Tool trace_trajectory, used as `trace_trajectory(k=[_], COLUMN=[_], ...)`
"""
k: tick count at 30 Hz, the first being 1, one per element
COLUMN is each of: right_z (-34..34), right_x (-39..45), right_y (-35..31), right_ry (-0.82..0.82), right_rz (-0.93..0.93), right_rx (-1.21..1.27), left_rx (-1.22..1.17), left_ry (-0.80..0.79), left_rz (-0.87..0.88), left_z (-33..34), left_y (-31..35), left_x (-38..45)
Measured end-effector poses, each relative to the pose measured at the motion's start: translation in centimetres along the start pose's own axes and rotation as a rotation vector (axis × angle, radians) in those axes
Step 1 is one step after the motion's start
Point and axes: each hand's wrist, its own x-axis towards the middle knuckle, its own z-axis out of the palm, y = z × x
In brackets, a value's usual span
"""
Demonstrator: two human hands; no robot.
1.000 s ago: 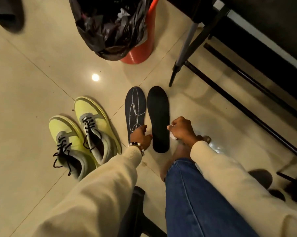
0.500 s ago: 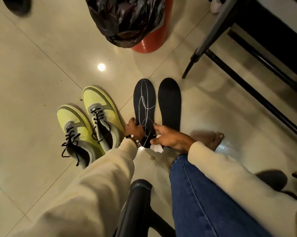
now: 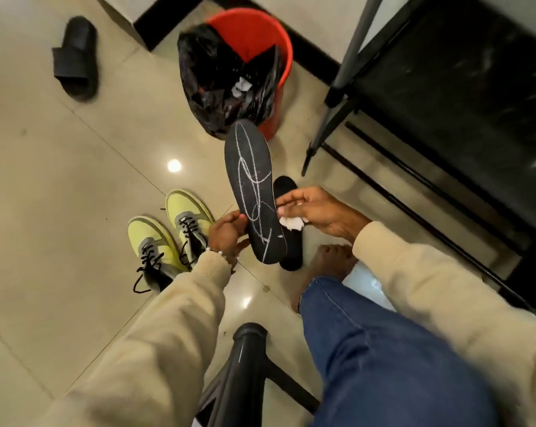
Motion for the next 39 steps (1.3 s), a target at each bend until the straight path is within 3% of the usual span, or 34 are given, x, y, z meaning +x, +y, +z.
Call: trace_trajectory(k=[8,14,20,28,33,36,39], right_z=[-0.4,-1.8,-5.3,-9.9,-12.1,-13.7,-15.5], right_x=[-15.7,-28.2,-40.2,-52.8,-56.2,-56.1,-54.7], right_y=[-10.2,-11.1,-5.3,6.9,14.5,18.6,22.0], right_ry=[0.219,0.424,0.736,1.261,1.521,1.602,1.615], right_rz=[-0.306,-0.520,-0.669,-0.752,-0.678,-0.573,-0.461], right_rx=[-0.146,0.024,0.267,0.715,0.919,1.031,1.160], left_rx=[-0.212,-0.231,0.014,0.402,0.753,0.998,1.193], left_ry=[-0.241,-0.497,-0.741,-1.126,-1.275,-1.304,-1.265], left_rz=[0.314,0.432,0.629,0.771,0.963,1.175,1.212], left_z=[3.8,8.0,15.2,25.6,29.9,31.6,33.3], left_y=[8.6,12.2,8.9,-1.3,-8.5,-12.3,-15.3], left_x=[-14.9,-24.9,-34.8,-43.3,-44.7,-44.5,-43.6])
